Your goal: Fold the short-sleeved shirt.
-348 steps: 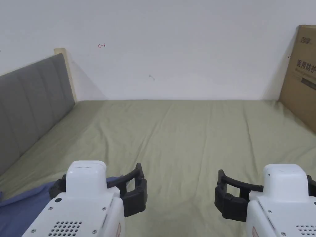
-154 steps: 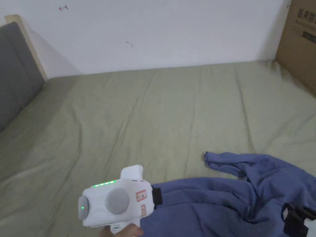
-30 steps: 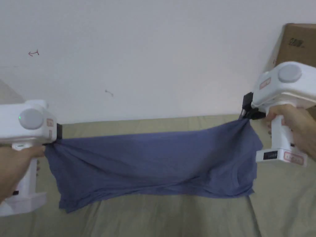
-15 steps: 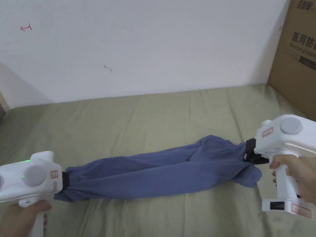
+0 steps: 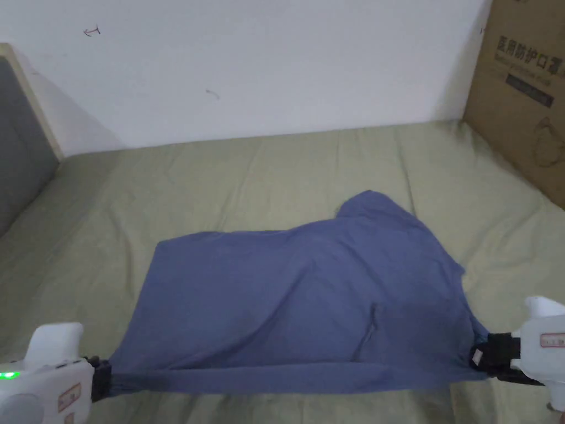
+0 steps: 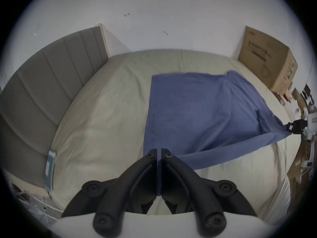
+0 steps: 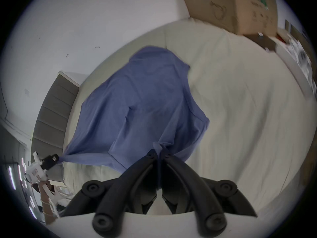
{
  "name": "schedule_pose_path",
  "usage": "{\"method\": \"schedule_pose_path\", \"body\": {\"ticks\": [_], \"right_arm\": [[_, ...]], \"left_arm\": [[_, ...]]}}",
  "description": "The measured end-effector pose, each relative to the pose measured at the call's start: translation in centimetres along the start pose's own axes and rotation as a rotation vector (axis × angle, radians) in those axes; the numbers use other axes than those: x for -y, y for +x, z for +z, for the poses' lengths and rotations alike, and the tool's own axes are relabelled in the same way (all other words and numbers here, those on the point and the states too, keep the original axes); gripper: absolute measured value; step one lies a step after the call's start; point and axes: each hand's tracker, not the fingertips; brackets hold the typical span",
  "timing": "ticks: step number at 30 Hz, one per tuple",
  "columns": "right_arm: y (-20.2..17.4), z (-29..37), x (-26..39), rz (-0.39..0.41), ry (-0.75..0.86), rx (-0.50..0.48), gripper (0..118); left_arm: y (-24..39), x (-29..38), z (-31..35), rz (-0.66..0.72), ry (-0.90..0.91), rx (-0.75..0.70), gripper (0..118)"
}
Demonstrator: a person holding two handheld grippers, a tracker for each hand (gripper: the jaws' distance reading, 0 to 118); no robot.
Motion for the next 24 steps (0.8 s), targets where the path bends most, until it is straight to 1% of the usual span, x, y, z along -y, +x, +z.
{"method": "schedule_pose_path", "body": {"ticks": [1, 2, 3, 4, 6, 8, 10, 14, 15, 16, 17, 18, 19, 20, 21, 22, 24], "right_arm": [[0.7, 0.4, 1.6, -0.024, 0.007, -0.022, 2], [1.3, 0.8, 3.0, -0.023, 0.010, -0.019, 2], [1.7, 1.4, 4.0, -0.041, 0.012, -0.006, 2], [2.0, 2.1, 5.0, -0.043, 0.015, -0.010, 2], [2.6, 3.3, 6.4, -0.063, 0.018, -0.011, 2], [3.0, 4.2, 7.3, -0.044, 0.037, 0.009, 2], [3.4, 4.8, 8.1, -0.034, 0.038, 0.008, 2], [3.7, 5.1, 9.2, -0.037, 0.040, 0.019, 2], [3.8, 5.1, 9.3, -0.036, 0.050, 0.010, 3], [3.8, 5.1, 9.4, -0.025, 0.069, -0.005, 11], [3.6, 5.2, 9.5, 0.015, 0.089, -0.031, 37], [3.4, 5.5, 9.5, 0.061, 0.091, -0.018, 84], [3.1, 5.7, 9.6, 0.088, 0.089, -0.002, 100], [3.0, 5.9, 9.9, 0.113, 0.083, 0.015, 105], [2.9, 6.4, 10.3, 0.126, 0.096, -0.007, 105], [2.8, 6.9, 10.6, 0.137, 0.108, -0.020, 109], [2.3, 7.5, 11.5, 0.160, 0.095, -0.004, 109]], "left_arm": [[-0.2, 1.6, 0.4, 0.008, -0.006, 0.002, 2], [-0.4, 3.0, 0.8, 0.048, -0.026, 0.000, 2], [-0.6, 4.1, 1.2, 0.074, -0.038, 0.017, 2], [-0.9, 5.1, 1.7, 0.087, -0.029, 0.028, 2], [-1.2, 6.5, 3.0, 0.075, -0.020, 0.012, 2], [-1.4, 7.7, 4.5, 0.060, 0.004, -0.008, 2], [-1.9, 8.6, 5.1, 0.084, 0.005, 0.023, 2], [-1.5, 10.1, 5.4, 0.054, 0.003, 0.027, 3], [-1.3, 10.2, 5.3, 0.054, 0.004, 0.029, 7], [-1.4, 10.2, 5.3, 0.061, 0.001, 0.041, 18], [-1.5, 10.1, 5.4, 0.076, -0.015, 0.058, 38], [-1.6, 10.0, 5.8, 0.094, -0.007, 0.062, 76], [-1.8, 10.1, 6.1, 0.116, 0.008, 0.072, 101], [-2.0, 10.1, 6.3, 0.129, 0.002, 0.078, 101], [-2.1, 10.1, 6.6, 0.143, -0.001, 0.082, 107], [-2.2, 10.3, 7.3, 0.165, 0.022, 0.088, 112], [-1.9, 10.7, 8.5, 0.192, 0.013, 0.105, 107]]}}
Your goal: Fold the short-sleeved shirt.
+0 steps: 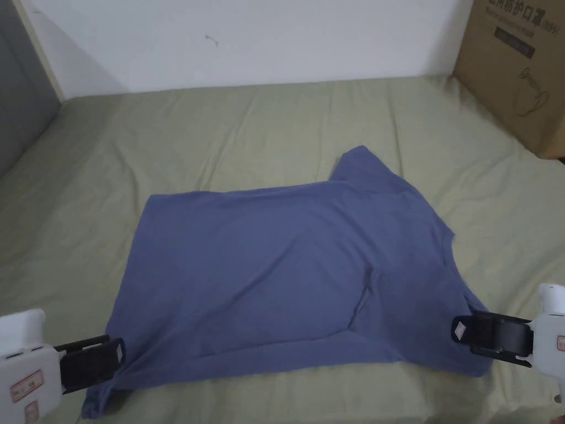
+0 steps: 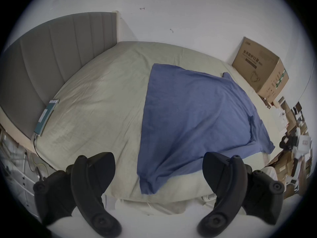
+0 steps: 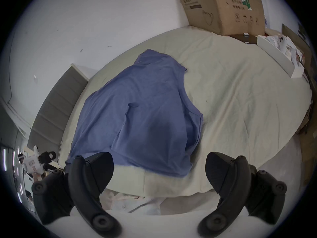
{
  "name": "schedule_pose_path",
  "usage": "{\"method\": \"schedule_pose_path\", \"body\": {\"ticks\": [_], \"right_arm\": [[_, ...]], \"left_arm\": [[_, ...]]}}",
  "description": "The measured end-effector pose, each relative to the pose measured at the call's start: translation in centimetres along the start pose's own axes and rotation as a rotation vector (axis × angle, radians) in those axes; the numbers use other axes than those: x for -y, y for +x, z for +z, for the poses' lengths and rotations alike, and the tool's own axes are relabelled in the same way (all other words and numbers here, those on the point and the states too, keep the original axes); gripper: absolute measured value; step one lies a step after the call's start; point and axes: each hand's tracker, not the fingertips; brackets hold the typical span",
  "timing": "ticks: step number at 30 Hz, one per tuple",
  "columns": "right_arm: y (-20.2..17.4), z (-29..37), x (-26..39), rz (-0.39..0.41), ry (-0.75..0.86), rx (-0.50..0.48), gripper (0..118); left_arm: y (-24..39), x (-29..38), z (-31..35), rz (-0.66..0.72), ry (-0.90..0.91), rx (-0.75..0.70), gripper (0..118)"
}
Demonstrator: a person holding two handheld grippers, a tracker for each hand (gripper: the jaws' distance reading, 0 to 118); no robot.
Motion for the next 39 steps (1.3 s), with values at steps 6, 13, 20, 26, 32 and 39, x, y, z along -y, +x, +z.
{"method": "schedule_pose_path", "body": {"ticks": [6, 13, 20, 26, 32, 39], "right_arm": [[-2.6, 1.9, 3.6, 0.093, 0.027, 0.095, 62], [-2.2, 1.6, 6.9, -0.006, 0.016, 0.121, 3], [-1.0, 0.0, 5.9, -0.059, -0.005, 0.120, 3], [-1.1, -1.8, 4.4, 0.023, -0.029, 0.160, 27], [-0.1, -5.0, 1.6, 0.090, -0.026, 0.190, 74], [1.5, -6.2, 1.7, -0.012, -0.120, 0.161, 6]], "left_arm": [[1.0, 3.2, 1.9, 0.002, 0.026, -0.023, 2], [-0.3, 5.1, -0.1, 0.019, -0.006, -0.034, 9], [0.2, 5.0, -3.9, -0.012, -0.080, -0.020, 91], [0.1, 5.1, -6.0, -0.014, -0.117, -0.050, 3], [0.1, 4.7, -5.1, -0.024, -0.115, -0.051, 3], [0.2, 4.6, -4.5, -0.016, -0.125, -0.048, 3]]}}
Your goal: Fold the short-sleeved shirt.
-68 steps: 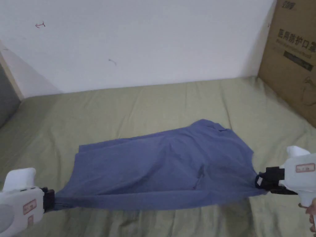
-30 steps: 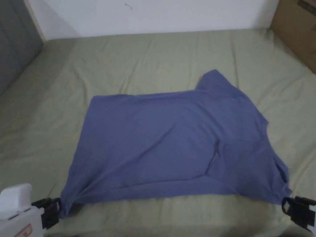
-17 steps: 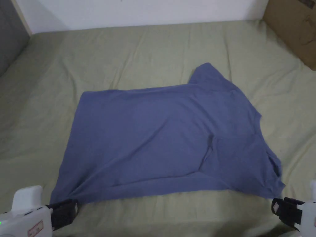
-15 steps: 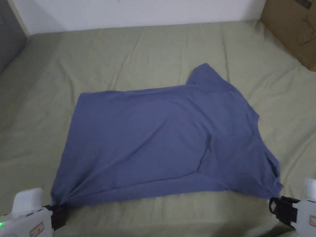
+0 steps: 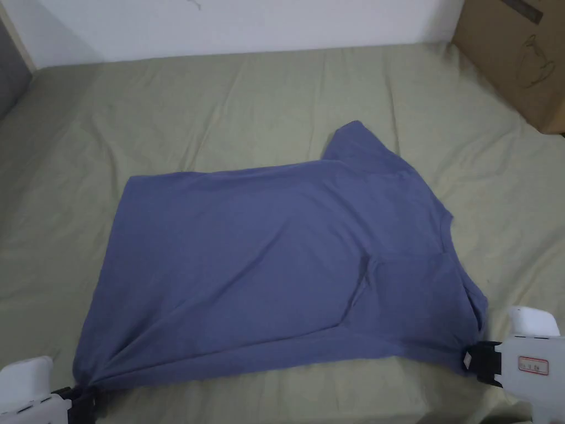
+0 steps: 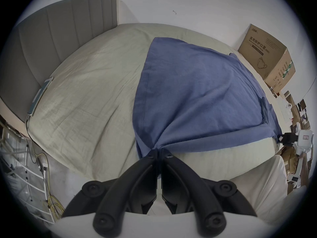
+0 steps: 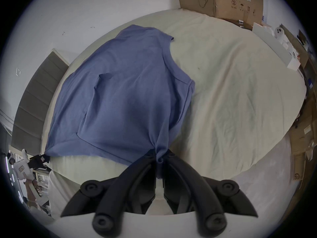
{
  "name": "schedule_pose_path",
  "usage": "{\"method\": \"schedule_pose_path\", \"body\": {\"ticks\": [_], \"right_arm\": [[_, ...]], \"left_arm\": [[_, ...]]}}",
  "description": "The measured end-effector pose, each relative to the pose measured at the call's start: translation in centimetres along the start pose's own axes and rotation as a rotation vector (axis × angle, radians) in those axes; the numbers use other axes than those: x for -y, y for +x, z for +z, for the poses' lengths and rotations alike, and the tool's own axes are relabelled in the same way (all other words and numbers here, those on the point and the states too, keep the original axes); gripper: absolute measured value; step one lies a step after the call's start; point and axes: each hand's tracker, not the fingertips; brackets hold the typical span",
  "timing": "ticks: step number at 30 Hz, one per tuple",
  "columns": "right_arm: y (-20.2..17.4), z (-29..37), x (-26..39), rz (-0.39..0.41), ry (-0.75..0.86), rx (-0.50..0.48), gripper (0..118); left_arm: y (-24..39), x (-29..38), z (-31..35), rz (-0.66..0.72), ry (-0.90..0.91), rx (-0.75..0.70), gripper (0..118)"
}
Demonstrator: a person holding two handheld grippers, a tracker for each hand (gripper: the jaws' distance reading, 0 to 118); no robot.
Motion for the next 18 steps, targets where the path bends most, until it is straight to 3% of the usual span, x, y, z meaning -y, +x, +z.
{"method": "schedule_pose_path", "body": {"ticks": [5, 10, 14, 18], "right_arm": [[-0.6, 2.7, -1.0, 0.007, 0.054, -0.017, 5], [-1.0, 4.3, -5.1, -0.049, 0.119, -0.075, 5], [-2.3, 2.9, -9.7, -0.022, 0.149, -0.050, 5], [-3.3, -0.8, -13.7, -0.045, 0.104, -0.020, 5]], "left_arm": [[0.4, -1.0, 1.1, -0.013, -0.001, -0.007, 3], [0.9, -4.5, 2.4, -0.013, 0.051, -0.002, 3], [2.5, -9.0, 1.0, -0.033, 0.073, -0.030, 3], [2.9, -13.9, -3.3, -0.043, 0.057, -0.039, 3]]}}
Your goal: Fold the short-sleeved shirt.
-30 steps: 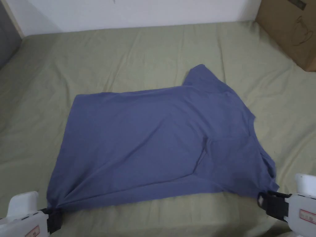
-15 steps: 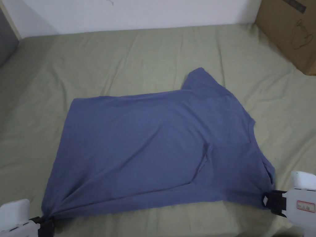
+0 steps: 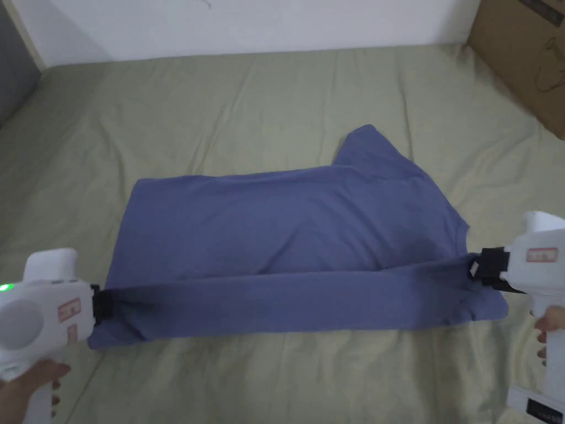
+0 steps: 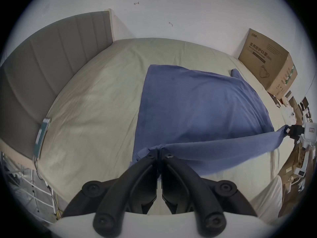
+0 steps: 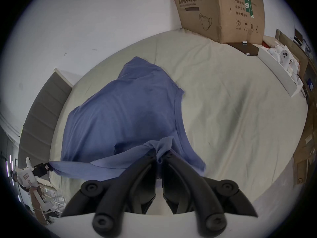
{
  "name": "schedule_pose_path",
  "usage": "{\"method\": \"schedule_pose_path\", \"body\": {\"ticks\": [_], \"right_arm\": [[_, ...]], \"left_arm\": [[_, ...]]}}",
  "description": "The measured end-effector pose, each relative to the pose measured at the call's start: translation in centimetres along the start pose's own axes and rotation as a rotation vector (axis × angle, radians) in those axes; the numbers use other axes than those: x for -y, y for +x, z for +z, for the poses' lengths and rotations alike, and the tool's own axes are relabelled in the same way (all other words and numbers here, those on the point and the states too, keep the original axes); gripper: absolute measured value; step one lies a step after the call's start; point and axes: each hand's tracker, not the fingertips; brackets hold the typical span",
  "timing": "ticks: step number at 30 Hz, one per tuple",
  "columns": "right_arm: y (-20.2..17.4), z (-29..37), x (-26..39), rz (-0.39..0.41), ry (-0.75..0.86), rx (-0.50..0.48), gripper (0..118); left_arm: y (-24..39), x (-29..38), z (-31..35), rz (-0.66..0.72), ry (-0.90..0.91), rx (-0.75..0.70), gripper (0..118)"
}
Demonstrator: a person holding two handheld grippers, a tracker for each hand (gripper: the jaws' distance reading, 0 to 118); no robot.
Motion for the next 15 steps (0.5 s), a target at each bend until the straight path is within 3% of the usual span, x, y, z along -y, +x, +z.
{"method": "schedule_pose_path", "body": {"ticks": [2, 4, 5, 6, 7, 8, 10, 12, 13, 14, 15], "right_arm": [[-0.7, -2.3, -0.9, 0.023, -0.024, 0.059, 5], [-1.2, -3.6, -1.3, 0.046, -0.057, 0.098, 8], [-1.4, -3.8, -1.4, 0.057, -0.069, 0.108, 22], [-1.6, -3.6, -1.3, 0.062, -0.059, 0.112, 62], [-1.4, -3.1, -1.1, 0.064, -0.053, 0.113, 88], [-1.3, -2.3, -0.8, 0.074, -0.018, 0.093, 96], [-1.0, -0.4, -0.3, 0.082, 0.018, 0.052, 96], [-0.5, 1.4, 0.5, 0.073, 0.037, 0.039, 95], [-0.3, 2.4, 1.3, 0.057, 0.068, 0.010, 93], [-0.1, 3.2, 2.2, 0.052, 0.079, -0.011, 87], [0.1, 3.8, 2.9, 0.057, 0.074, -0.009, 57]], "left_arm": [[0.2, -1.4, -2.3, -0.007, -0.031, 0.007, 4], [0.2, -1.7, -3.7, -0.026, -0.095, -0.076, 29], [-0.2, -1.6, -3.9, -0.023, -0.114, -0.083, 46], [-0.4, -1.5, -3.7, -0.014, -0.111, -0.058, 69], [-0.8, -1.1, -3.2, 0.003, -0.107, -0.053, 83], [-1.3, -0.5, -2.6, 0.022, -0.096, -0.044, 90], [-2.4, 0.8, -1.2, 0.052, -0.083, -0.027, 90], [-3.3, 2.2, 0.0, 0.084, -0.103, -0.030, 84], [-3.8, 3.3, 0.9, 0.108, -0.088, -0.008, 67], [-4.1, 4.1, 1.3, 0.127, -0.067, 0.025, 35], [-4.3, 5.0, 1.6, 0.150, -0.063, 0.038, 0]]}}
